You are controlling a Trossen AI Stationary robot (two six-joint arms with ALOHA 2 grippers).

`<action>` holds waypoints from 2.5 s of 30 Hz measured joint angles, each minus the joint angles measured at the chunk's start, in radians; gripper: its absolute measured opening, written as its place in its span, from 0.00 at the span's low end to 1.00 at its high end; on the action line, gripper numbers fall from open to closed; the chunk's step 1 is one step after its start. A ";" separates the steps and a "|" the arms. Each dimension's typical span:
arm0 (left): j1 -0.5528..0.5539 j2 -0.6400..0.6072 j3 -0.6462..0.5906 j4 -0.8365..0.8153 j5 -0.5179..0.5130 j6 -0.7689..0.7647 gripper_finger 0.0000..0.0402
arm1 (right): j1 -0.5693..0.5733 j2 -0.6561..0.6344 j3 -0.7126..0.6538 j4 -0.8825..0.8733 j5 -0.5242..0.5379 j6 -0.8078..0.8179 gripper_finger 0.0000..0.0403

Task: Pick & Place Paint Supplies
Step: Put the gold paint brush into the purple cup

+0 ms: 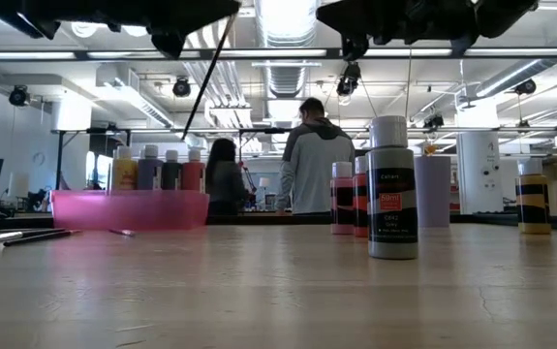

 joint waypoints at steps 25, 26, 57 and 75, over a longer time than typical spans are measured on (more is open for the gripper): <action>0.001 0.032 -0.027 0.102 0.026 0.058 0.00 | 0.075 0.385 0.302 -0.009 0.031 0.059 0.39; 0.001 0.032 -0.027 0.101 0.026 0.058 0.00 | 0.076 0.395 0.312 -0.008 0.031 0.056 0.39; 0.002 0.033 -0.028 0.100 0.026 0.064 0.00 | 0.097 0.447 0.367 0.018 0.058 0.015 0.04; 0.000 0.034 -0.029 0.067 0.026 0.053 0.25 | 0.096 0.422 0.388 -0.208 0.091 0.025 0.04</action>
